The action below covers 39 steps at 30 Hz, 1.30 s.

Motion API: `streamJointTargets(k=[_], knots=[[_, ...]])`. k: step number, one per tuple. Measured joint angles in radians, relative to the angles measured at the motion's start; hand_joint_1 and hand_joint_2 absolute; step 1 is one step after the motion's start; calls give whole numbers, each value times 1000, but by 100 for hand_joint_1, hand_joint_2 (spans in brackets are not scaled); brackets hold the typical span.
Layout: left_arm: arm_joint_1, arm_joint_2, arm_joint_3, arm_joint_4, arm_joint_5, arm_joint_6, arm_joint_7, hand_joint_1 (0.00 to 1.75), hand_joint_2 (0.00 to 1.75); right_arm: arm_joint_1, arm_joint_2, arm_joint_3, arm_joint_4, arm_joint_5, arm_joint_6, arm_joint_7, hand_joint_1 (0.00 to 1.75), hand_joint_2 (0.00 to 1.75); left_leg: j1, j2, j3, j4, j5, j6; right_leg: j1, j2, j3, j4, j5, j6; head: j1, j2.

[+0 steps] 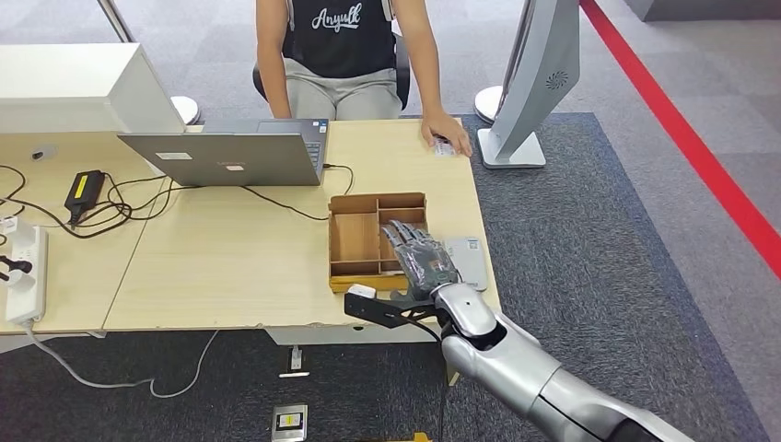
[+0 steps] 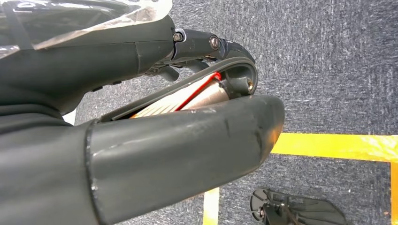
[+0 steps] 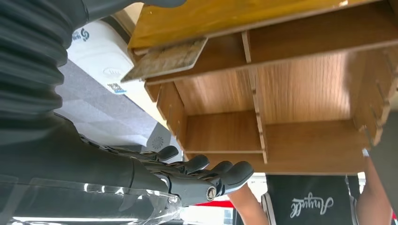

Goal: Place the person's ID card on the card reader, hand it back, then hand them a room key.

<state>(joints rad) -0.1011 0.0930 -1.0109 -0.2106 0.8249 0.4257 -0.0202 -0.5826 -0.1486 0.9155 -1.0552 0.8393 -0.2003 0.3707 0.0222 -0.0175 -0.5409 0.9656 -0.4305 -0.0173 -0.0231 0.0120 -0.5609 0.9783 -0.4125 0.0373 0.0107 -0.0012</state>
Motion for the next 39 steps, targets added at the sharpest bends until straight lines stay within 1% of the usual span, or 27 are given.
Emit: streamJointTargets(k=[5, 14, 39], knots=[[0, 0, 0, 0, 1, 1, 0, 0, 0, -1, 14, 5, 41, -2, 0, -1, 0, 175, 0, 0, 0, 0, 0, 0, 0, 0, 0, 0, 0, 0, 0, 0], [0, -1, 0, 0, 2, 3, -1, 0, 0, -5, 24, 6, 80, -4, -1, -3, 0, 175, 0, 0, 0, 0, 0, 0, 0, 0, 0, 0, 0, 0, 0, 0], [0, -3, 0, 0, 9, 6, 5, 0, 0, -6, 20, 14, 121, -39, -38, -4, 0, 175, 0, 0, 0, 0, 0, 0, 0, 0, 0, 0, 0, 0, 0, 0]])
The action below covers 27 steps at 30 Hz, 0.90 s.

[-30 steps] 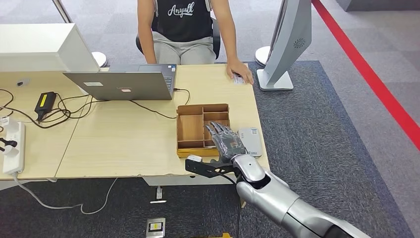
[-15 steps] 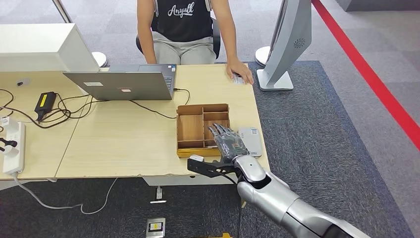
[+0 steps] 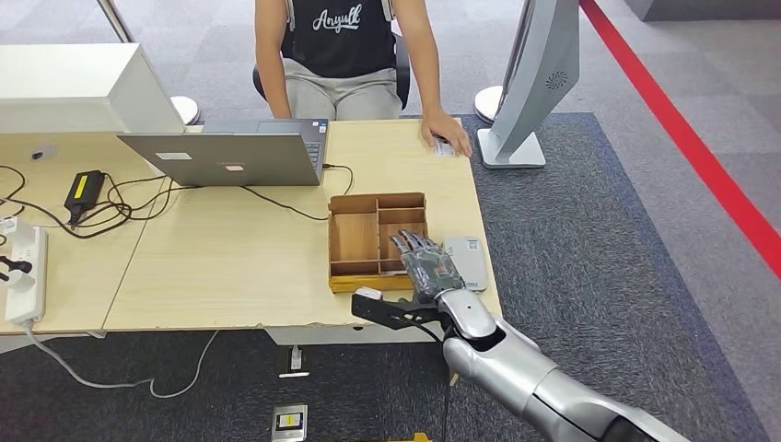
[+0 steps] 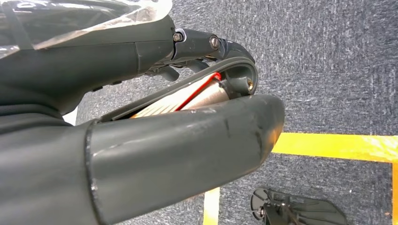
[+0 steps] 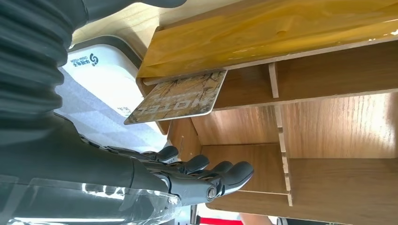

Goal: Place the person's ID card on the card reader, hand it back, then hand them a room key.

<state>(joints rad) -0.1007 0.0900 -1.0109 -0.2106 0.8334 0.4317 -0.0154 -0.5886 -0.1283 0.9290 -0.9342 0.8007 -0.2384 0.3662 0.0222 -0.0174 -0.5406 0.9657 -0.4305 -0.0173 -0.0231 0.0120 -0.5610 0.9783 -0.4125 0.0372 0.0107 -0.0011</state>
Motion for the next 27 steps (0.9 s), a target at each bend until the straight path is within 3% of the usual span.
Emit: streamJointTargets(k=[13, 15, 16, 19, 20, 27], knots=[[0, -3, 0, 0, 1, 6, 3, 0, 0, 0, -4, 3, 9, -17, -14, -7, 0, 175, 0, 0, 0, 0, 0, 0, 0, 0, 0, 0, 0, 0, 0, 0], [0, -3, 0, 0, 0, 6, 2, 0, 0, 0, -5, 3, 9, -17, -14, -7, 7, 175, 0, 0, 0, 0, 0, 0, 0, 0, 0, 0, 0, 0, 0, 0], [0, -3, 0, 0, 0, 6, 2, 0, 0, 0, -6, 3, 9, -17, -15, -7, 31, 175, 0, 0, 0, 0, 0, 0, 0, 0, 0, 0, 0, 0, 0, 0], [0, -3, 0, 0, -1, 6, 2, 0, 0, 0, -8, 3, 9, -19, -16, -7, 147, 175, 0, 0, 0, 0, 0, 0, 0, 0, 0, 0, 0, 0, 0, 0], [0, -3, 0, 0, -2, 6, 2, 0, 0, 0, -9, 3, 9, -20, -17, -7, 167, 175, 0, 0, 0, 0, 0, 0, 0, 0, 0, 0, 0, 0, 0, 0], [0, -3, 0, 0, 4, 6, 9, 0, 0, 1, -13, 4, 9, -28, -26, -10, 175, 175, 0, 0, 0, 0, 0, 0, 0, 0, 0, 0, 0, 0, 0, 0]])
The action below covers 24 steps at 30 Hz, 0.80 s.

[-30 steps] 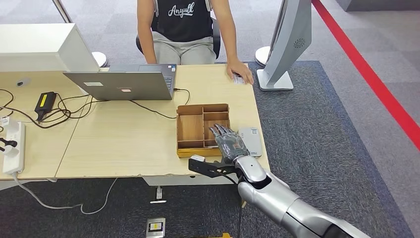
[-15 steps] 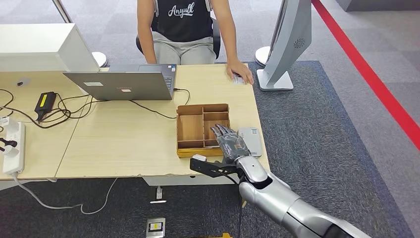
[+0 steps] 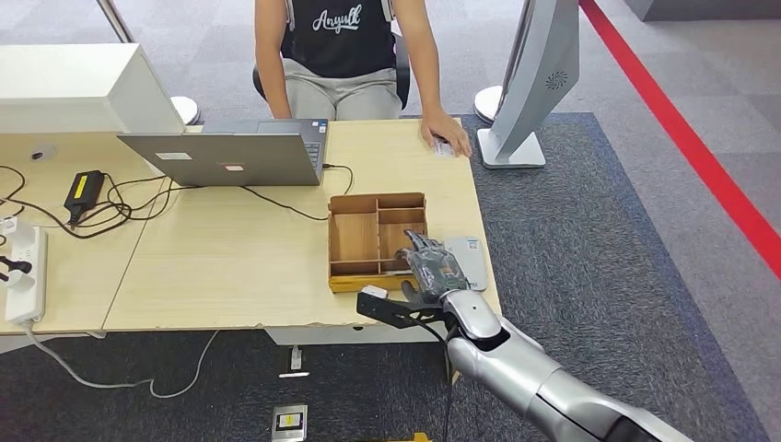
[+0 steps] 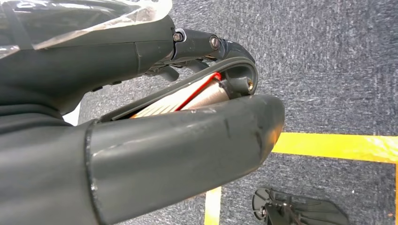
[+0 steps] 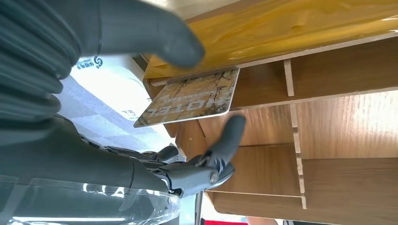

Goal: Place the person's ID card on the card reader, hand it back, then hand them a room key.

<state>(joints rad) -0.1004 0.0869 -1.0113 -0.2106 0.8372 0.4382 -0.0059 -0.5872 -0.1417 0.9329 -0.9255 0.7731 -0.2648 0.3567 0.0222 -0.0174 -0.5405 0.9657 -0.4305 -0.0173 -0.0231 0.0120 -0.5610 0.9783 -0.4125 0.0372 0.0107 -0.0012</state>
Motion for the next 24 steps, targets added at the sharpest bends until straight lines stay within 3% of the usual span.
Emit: streamJointTargets(k=[24], knots=[[0, -5, 0, 0, 12, 8, 5, 0, 0, -11, 21, 11, 17, -28, -24, -31, 175, 175, 0, 0, 0, 0, 0, 0, 0, 0, 0, 0, 0, 0, 0, 0]])
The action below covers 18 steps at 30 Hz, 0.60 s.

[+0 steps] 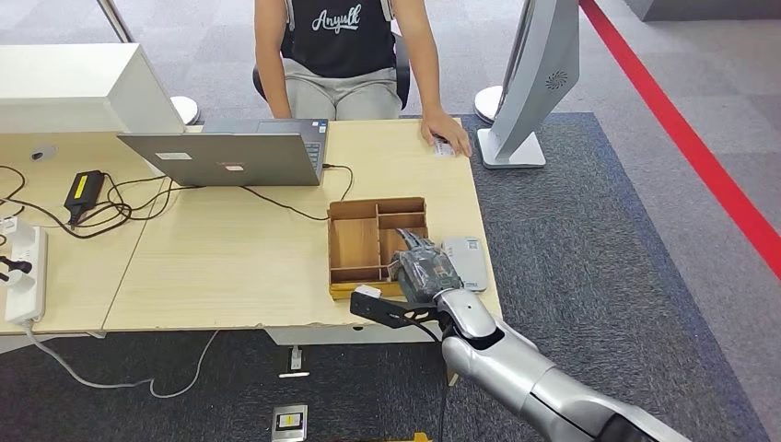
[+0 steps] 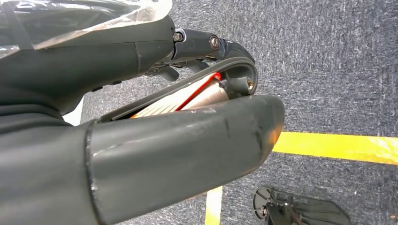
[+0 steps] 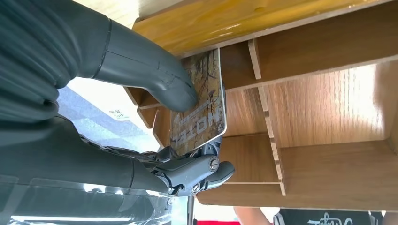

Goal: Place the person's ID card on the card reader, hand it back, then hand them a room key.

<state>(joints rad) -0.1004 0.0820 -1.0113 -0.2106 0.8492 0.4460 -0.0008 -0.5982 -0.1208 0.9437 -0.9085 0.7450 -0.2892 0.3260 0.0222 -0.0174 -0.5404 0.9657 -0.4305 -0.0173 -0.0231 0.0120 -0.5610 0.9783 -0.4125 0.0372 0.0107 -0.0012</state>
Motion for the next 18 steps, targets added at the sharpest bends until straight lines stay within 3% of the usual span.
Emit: streamJointTargets(k=[10, 18], knots=[[0, 0, -7, 0, -3, -10, -8, 0, 0, -4, -5, -1, -20, 14, -53, 12, 175, 175, 0, 0, 0, 0, 0, 0, 0, 0, 0, 0, 0, 0, 0, 0], [1, 0, -20, 0, -2, -23, -22, 0, 0, -53, -62, -42, -198, 101, -31, 104, 175, 175, 0, 0, 1, 0, 0, 0, 0, 0, 0, 0, 0, 0, 0, 0]])
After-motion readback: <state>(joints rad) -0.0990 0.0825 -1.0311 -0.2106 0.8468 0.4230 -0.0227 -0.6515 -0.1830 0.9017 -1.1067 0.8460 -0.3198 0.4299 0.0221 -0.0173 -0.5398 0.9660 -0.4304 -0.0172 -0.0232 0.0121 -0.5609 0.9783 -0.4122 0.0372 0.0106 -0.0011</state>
